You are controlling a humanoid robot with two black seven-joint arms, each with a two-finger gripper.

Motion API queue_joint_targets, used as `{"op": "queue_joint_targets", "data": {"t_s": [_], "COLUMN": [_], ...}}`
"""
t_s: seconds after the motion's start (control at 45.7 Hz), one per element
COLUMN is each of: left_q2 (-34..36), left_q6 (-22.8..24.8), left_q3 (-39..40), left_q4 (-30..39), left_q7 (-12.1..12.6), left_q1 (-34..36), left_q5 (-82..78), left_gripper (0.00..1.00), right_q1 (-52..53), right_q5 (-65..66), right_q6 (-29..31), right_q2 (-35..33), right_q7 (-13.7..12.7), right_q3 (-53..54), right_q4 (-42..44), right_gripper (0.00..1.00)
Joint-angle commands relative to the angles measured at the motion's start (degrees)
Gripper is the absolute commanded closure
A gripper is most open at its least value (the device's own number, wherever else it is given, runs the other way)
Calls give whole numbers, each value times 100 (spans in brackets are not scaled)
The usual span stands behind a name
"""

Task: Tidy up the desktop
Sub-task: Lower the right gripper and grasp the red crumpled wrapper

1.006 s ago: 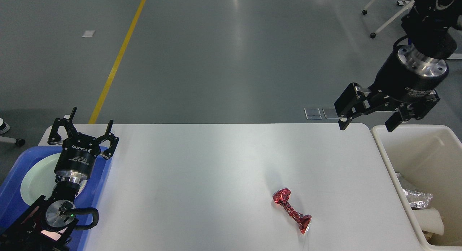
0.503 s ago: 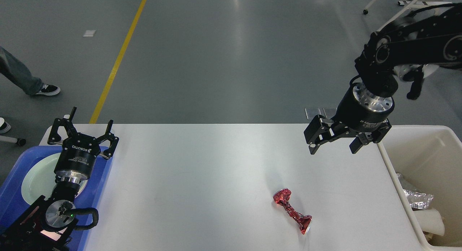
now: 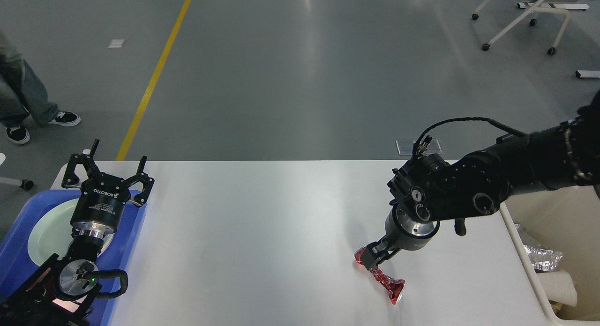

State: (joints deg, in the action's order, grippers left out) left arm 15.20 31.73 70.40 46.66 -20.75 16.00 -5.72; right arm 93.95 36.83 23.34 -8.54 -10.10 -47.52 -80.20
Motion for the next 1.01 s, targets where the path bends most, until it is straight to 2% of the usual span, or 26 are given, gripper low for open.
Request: {"op": "queue_joint_targets", "data": {"t_s": [0.0,0.328,0.459,0.547,0.591,0.809,0.853,0.984], "left_q2": [0,0,0,-8,0,0,0,0], "left_q6": [0,0,0,0,0,0,0,0], "left_q3": [1,1,1,1,1,1,1,1], "left_q4": [1,1,1,1,1,1,1,1], "left_q7": [1,1,1,1,1,1,1,1], "left_q1": [0,0,0,0,0,0,0,0], "left_q5": [0,0,0,0,0,0,0,0], "left_gripper": [4,4,4,4,4,4,4,4], "right_q1": [-658,-1731,-1968,-2074,-2091,-2065,-2056,-2030], "right_q5": [692,1001,1001,1019,1019,975,983,1001], "right_q6": [-734,-928,-1042,-1183,-1244,-1262,-1227,-1201], "right_q2": [124,589,634,634,634,590,564,414], "right_q7": [-9,-18,-18,-18,-18,-18,-18,-9], "right_q3": [-65,-12,-56,-74,-91,-91,-109,-109], "right_q4": [48,1278,1516,1525,1525,1499,1490,1446], "right_gripper": [6,6,9,19,27,83,100,100]}}
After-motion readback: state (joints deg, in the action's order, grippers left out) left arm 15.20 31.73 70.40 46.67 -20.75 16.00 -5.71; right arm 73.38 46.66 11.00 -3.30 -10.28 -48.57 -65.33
